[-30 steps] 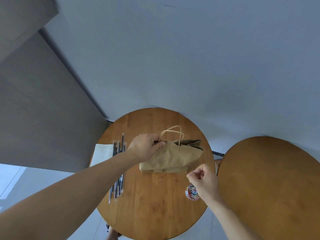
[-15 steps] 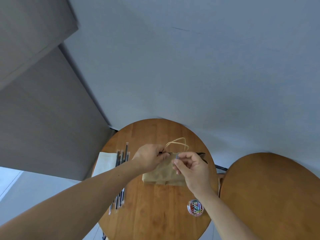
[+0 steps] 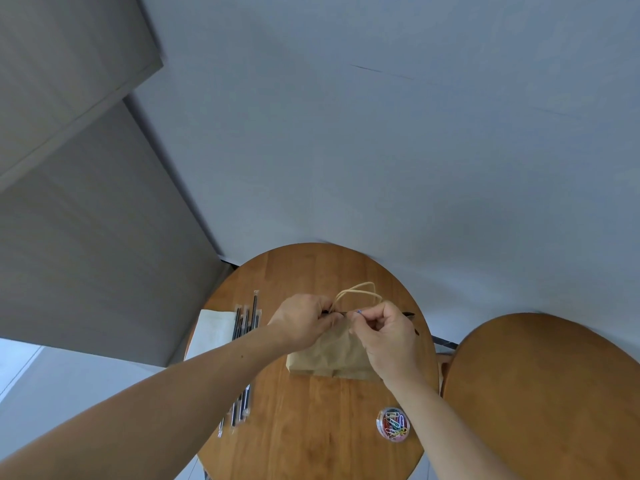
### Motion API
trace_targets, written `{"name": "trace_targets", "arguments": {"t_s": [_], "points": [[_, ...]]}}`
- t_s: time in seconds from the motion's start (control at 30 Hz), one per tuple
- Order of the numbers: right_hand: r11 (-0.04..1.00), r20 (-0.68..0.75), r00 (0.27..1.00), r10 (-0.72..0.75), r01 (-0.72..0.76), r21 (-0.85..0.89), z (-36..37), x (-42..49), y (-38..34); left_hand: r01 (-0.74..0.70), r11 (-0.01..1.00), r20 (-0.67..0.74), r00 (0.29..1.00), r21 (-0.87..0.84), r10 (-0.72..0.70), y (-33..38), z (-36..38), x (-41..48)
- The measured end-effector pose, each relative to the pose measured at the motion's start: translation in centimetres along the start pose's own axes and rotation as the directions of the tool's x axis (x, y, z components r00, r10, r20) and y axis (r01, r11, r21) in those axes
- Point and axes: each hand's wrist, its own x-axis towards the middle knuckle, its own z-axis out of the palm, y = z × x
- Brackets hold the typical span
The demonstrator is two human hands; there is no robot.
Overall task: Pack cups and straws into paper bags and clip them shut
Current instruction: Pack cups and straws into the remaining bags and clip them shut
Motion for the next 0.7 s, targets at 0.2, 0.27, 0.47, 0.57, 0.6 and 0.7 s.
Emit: {"name": "trace_targets", "arguments": {"t_s": [0.2,0.27,0.47,0.57,0.6,0.7], "points": [[0.986,0.028,1.000,0.013,-0.018,0.164,-0.2,0.1,-0.4,-0.023,1.000,-0.012,1.000,0.009,0.024,-0.1,0.0,0.1],[0.992,0.045,0.999,-0.006,0.000,0.127,-0.4,0.2,-0.5,-0.026,1.000,-0.016,1.000,-0.001,0.026,-0.2,0.1,0.0],[0.963,0.050,0.976,-0.211,0.217,-0.162,-0.3,0.8,-0.6,-0.086,0.994,0.008,0.996,-0.067,0.086,-0.4,-0.2,-0.8],[0.943,0.084,0.969,-0.233,0.246,-0.222,0.0,1.4,-0.7,-0.095,0.989,-0.021,0.995,-0.112,0.093,-0.6,-0.3,-0.9],[0.941,0.105,0.969,-0.223,0.242,-0.237,0.0,1.7,-0.7,-0.094,0.989,-0.027,0.995,-0.111,0.092,-0.6,-0.3,-0.9],[0.913,0.172,0.964,-0.202,0.249,-0.322,0.1,2.5,-0.5,-0.094,0.991,-0.043,0.995,-0.095,0.090,-0.6,-0.3,-1.0]]}}
